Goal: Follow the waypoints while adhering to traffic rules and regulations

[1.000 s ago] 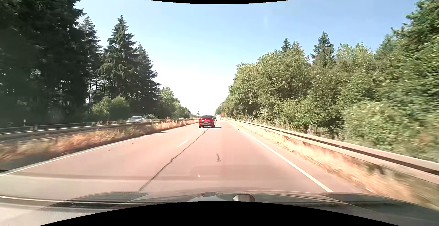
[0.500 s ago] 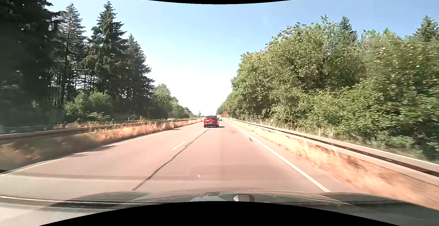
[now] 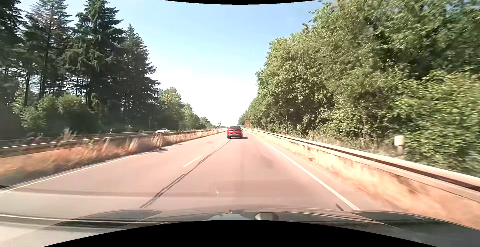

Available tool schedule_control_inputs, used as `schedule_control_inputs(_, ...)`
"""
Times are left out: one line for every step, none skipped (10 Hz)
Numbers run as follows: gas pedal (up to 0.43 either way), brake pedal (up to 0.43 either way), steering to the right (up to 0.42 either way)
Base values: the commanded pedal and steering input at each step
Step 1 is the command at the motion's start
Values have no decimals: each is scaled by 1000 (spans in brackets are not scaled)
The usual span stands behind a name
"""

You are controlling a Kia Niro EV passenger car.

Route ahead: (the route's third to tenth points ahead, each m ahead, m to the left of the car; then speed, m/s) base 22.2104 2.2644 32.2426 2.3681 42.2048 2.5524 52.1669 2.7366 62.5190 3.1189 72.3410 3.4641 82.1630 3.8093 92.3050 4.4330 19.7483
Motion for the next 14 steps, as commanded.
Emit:
schedule_control_inputs(228,0,-4)
schedule_control_inputs(228,0,-4)
schedule_control_inputs(228,0,-4)
schedule_control_inputs(228,0,-4)
schedule_control_inputs(228,0,-4)
schedule_control_inputs(228,0,-4)
schedule_control_inputs(228,0,-4)
schedule_control_inputs(228,0,-4)
schedule_control_inputs(228,0,-4)
schedule_control_inputs(228,0,-4)
schedule_control_inputs(228,0,-4)
schedule_control_inputs(228,0,-4)
schedule_control_inputs(228,0,-4)
schedule_control_inputs(228,0,-4)
